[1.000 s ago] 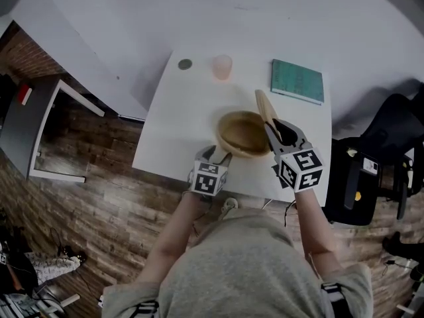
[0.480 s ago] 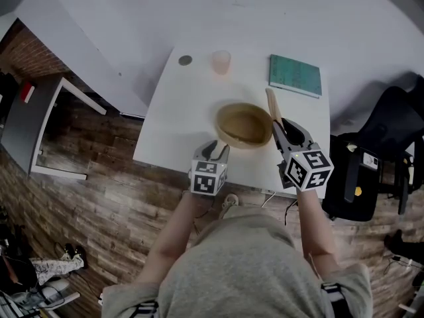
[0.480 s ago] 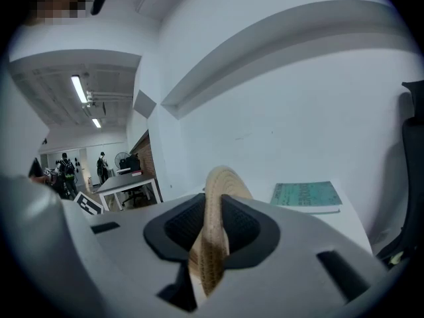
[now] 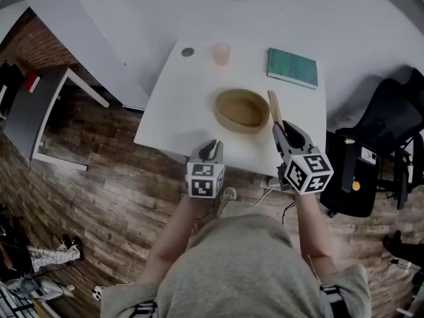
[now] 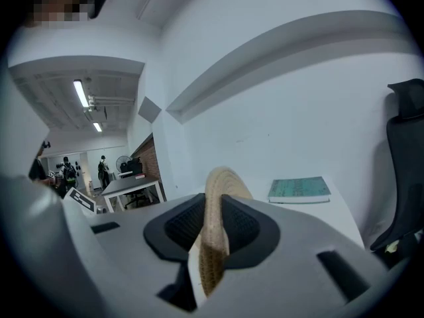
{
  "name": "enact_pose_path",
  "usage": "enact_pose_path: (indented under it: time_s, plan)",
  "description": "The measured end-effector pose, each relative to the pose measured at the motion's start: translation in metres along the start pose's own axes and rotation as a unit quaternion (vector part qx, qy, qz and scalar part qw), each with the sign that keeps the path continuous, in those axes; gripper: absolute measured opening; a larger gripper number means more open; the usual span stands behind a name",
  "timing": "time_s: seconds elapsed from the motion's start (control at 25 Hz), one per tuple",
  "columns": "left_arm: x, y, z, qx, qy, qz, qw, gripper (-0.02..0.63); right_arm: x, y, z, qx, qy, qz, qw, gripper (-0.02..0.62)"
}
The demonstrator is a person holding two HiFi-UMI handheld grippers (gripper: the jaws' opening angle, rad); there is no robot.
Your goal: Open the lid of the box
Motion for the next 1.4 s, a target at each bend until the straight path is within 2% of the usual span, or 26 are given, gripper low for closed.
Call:
enact_pose_path:
  time_s: [0.64, 1.08, 1.4]
  plan:
    - [-0.029, 0.104, 0.064, -0.004, 0.024, 0.048, 0.9985, 0.017, -0.035, 0.108, -0.047, 0.033, -0.003, 0.014, 0.999, 0.081]
    - [-0.063, 0.158, 0.101, 0.000, 0.032, 0.058, 0.9978, 0.017, -0.065, 0.174, -0.073, 0.054, -0.002, 0.012, 0.998, 0.081]
    - [-0.072, 0.190, 0.117, 0.000, 0.038, 0.074, 0.9965, 0.015, -0.078, 0.206, -0.084, 0.063, -0.003, 0.014, 0.998, 0.081]
Point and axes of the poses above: the fingertips, and each gripper's own axes: y backward along the fingers, z to its right, x out of its top, the point moved 7 cm from there along y, backward along the fingers, and after that the axes turned 4 degrees about -x, right-handed, at the moved point
